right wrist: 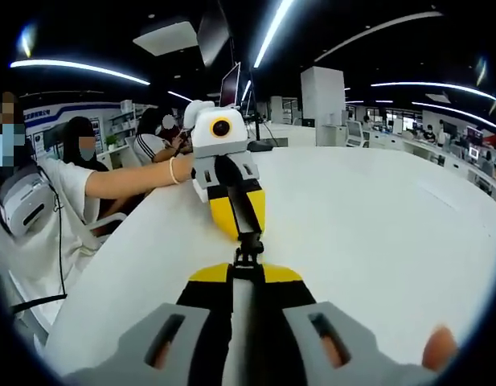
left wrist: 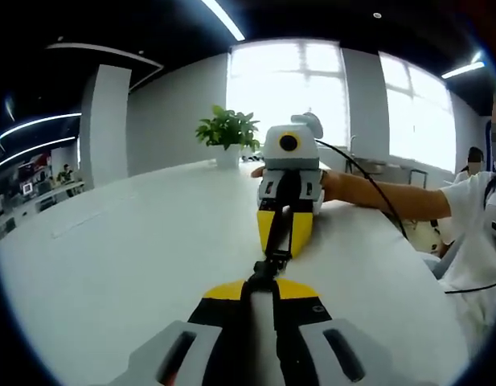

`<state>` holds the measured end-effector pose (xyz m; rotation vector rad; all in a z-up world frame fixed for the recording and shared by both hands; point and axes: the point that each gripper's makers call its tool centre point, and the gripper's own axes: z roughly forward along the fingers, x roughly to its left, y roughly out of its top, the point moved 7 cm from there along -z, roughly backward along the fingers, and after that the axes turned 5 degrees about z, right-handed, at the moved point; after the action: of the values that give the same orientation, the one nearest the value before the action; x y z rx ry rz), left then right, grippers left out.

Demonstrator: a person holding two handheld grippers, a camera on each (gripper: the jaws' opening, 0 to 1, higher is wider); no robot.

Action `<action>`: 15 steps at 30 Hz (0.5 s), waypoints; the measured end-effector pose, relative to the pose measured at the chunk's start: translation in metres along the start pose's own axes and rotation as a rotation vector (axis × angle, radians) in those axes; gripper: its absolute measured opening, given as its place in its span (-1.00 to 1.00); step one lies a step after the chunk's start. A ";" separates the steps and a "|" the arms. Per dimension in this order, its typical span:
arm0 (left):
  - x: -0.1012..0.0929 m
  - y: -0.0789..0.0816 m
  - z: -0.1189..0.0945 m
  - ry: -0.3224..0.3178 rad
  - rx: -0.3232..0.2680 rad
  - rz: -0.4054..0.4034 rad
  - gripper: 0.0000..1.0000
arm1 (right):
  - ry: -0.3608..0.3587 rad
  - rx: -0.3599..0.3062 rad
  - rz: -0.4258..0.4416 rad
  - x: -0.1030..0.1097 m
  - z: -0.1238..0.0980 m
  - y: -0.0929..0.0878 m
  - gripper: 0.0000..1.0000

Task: Snap the two parts of the plastic buckle together until the buckle closes and remains connected.

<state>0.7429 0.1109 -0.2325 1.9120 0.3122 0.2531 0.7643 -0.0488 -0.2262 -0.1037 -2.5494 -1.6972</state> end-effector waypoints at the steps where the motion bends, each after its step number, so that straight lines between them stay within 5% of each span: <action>1: -0.001 0.000 0.000 -0.002 0.000 0.001 -0.79 | 0.001 0.001 -0.004 0.001 0.000 0.000 -0.77; 15: -0.005 -0.001 -0.002 -0.029 -0.002 0.007 -0.79 | 0.018 0.005 -0.018 0.001 -0.002 -0.001 -0.77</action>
<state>0.7379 0.1114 -0.2328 1.9132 0.2855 0.2296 0.7630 -0.0511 -0.2258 -0.0643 -2.5494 -1.6900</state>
